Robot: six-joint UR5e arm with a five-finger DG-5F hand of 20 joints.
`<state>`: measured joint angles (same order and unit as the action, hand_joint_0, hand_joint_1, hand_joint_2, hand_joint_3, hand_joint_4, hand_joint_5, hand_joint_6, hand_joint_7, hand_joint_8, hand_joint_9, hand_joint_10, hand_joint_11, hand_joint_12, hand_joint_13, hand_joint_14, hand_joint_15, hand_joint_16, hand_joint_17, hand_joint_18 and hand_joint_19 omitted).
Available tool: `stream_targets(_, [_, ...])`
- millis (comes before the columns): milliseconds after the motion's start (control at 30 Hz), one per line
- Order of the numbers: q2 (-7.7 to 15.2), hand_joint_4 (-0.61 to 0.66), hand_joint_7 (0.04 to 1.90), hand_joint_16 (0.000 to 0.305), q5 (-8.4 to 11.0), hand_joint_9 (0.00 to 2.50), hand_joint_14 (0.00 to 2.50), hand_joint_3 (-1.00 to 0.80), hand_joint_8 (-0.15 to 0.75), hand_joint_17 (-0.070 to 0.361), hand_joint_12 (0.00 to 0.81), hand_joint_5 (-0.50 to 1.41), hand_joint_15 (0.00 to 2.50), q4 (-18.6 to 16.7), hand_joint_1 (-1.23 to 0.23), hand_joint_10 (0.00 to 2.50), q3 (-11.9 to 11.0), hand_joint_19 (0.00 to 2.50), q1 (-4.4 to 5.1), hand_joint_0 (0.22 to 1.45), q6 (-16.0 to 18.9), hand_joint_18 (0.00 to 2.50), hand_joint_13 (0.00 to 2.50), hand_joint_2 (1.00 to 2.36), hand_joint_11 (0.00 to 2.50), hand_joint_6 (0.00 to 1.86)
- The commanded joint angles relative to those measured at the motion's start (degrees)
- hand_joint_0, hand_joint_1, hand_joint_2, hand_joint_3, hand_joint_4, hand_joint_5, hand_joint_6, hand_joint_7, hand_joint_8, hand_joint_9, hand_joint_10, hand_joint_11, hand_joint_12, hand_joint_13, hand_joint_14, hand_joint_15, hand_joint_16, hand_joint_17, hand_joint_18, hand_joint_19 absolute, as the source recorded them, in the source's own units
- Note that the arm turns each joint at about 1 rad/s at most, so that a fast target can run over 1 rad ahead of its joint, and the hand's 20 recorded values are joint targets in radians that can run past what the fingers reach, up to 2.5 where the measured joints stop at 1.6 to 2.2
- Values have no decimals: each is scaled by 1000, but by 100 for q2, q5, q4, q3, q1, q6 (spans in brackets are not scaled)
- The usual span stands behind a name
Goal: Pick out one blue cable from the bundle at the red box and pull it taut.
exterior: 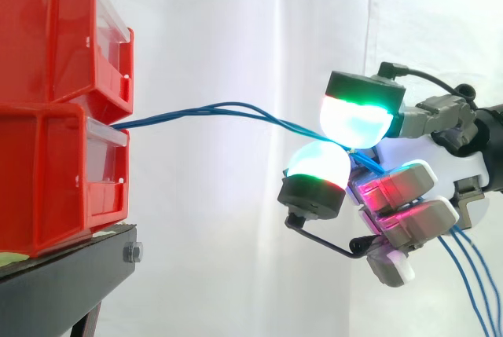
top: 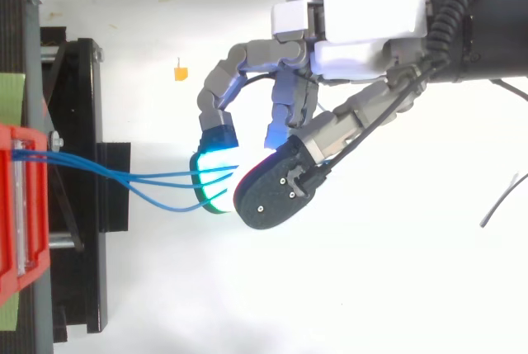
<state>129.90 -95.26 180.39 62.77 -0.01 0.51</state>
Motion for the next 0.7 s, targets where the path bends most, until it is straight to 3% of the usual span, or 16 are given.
stream_targets(0, [0, -125, 1030, 52, 8, 1341, 28, -411, 287, 116, 369, -147, 851, -47, -848, 24, -1, 589, 1, 780, -16, 922, 1255, 1006, 940, 950])
stream_targets(67, [0, -135, 1060, 52, 8, 1350, 27, -500, 288, 116, 368, -147, 847, -47, -843, 23, 7, 582, 1, 789, -16, 930, 1255, 1000, 939, 948])
stream_targets(333, [0, -44, 998, 51, 16, 1394, 29, -500, 291, 114, 369, -138, 841, -83, -815, 25, -1, 586, 27, 680, -34, 942, 1268, 1000, 944, 943])
stream_targets(667, [0, -50, 962, 50, 69, 1403, 27, -500, 284, 113, 363, -127, 845, -118, -879, 25, -1, 579, 36, 654, -34, 942, 1269, 1000, 950, 933])
